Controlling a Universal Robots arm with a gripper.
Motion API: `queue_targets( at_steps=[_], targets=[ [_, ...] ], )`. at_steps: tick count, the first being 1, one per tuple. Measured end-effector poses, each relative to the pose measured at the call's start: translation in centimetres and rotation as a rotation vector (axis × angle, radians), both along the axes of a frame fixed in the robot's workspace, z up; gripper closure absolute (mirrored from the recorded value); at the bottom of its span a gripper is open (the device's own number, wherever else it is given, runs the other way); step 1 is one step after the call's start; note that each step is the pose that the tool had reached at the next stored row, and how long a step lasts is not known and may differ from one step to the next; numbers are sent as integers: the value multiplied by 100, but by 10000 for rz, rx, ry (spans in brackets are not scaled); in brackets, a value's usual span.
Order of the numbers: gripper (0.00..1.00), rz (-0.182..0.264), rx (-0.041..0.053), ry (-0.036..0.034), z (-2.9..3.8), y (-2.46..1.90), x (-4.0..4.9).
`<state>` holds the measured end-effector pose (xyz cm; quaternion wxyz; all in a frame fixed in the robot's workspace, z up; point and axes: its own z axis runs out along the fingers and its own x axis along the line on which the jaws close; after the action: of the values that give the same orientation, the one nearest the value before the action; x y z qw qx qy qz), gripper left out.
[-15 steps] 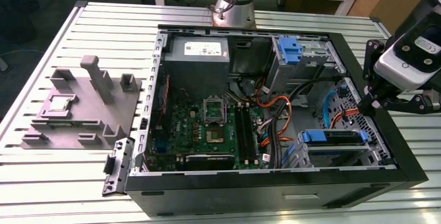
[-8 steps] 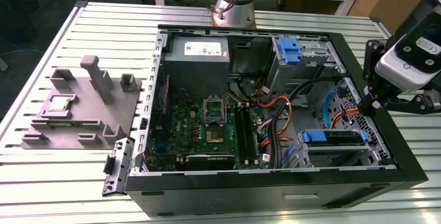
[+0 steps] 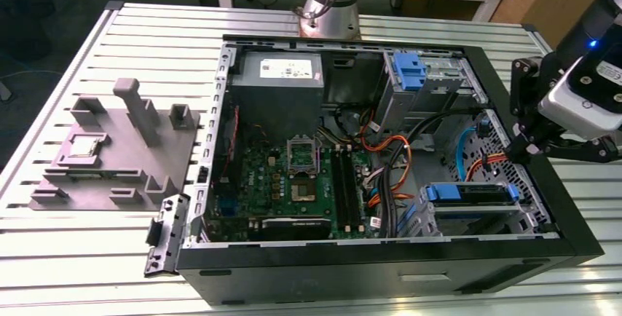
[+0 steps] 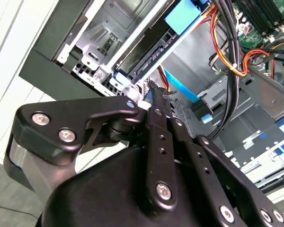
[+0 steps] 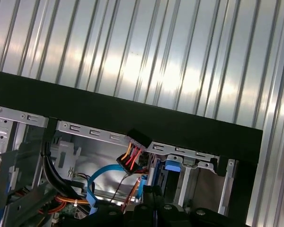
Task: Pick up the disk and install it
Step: 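Insert the first disk wire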
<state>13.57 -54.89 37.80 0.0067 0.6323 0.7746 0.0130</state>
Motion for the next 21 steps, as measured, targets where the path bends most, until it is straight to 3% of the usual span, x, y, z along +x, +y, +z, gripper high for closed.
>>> queue_targets(
  at_steps=[2,7,9,14,16,18,21],
  targets=[
    [90,1,-16,-54,-3,9,6],
    [90,1,-155,-168,-8,56,21],
    [90,105,-201,-281,-18,57,22],
    [90,749,-254,-466,-35,57,22],
    [90,973,-265,-624,-42,57,22],
    [90,1135,-281,-827,-45,57,22],
    [90,1156,-338,-1228,-52,73,22]
  ],
)
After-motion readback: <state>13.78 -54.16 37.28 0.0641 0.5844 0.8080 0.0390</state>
